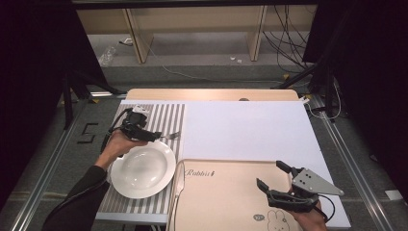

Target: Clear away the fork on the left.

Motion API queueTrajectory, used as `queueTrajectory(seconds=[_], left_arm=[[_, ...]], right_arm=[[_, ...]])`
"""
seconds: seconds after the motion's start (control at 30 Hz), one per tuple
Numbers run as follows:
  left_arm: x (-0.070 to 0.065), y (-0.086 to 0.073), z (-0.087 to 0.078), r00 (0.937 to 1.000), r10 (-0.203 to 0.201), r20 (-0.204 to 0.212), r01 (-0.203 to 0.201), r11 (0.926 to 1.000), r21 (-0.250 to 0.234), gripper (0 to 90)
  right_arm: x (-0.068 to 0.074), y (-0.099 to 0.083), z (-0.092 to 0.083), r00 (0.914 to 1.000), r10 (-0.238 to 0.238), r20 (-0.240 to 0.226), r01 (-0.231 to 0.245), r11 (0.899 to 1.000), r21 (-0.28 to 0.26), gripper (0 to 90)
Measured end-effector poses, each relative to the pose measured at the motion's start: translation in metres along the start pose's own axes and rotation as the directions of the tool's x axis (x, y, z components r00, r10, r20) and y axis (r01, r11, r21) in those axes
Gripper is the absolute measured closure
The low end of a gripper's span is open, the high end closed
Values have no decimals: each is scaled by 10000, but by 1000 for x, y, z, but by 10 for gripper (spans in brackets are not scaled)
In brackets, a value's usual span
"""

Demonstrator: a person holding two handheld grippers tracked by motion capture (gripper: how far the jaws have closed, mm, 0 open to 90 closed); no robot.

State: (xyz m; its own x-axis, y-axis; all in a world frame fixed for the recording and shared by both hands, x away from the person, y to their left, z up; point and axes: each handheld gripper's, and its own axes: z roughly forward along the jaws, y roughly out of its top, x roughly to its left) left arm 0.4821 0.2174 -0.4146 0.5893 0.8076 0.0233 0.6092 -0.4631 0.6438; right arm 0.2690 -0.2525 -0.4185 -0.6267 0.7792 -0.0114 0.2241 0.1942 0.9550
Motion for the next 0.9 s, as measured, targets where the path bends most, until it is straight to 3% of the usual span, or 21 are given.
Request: queueTrajectory(seconds=[0.37,0.57,0.77,0.9], left_arm=[[16,7,18,9995,199,-236,-191,9991,372,224],[19,11,25,9978,564,-355,-538,9960,714,235],[19,11,34,9934,1028,-518,-957,9876,1244,245],[21,10,40,9930,1053,-538,-957,9828,1578,252]], right_arm=[[0,0,0,10000,14,-21,-14,10000,44,158],[0,0,0,10000,-23,-20,23,10000,36,158],[0,0,0,10000,-24,-37,24,10000,49,158],[0,0,0,10000,-28,-36,28,10000,43,158]])
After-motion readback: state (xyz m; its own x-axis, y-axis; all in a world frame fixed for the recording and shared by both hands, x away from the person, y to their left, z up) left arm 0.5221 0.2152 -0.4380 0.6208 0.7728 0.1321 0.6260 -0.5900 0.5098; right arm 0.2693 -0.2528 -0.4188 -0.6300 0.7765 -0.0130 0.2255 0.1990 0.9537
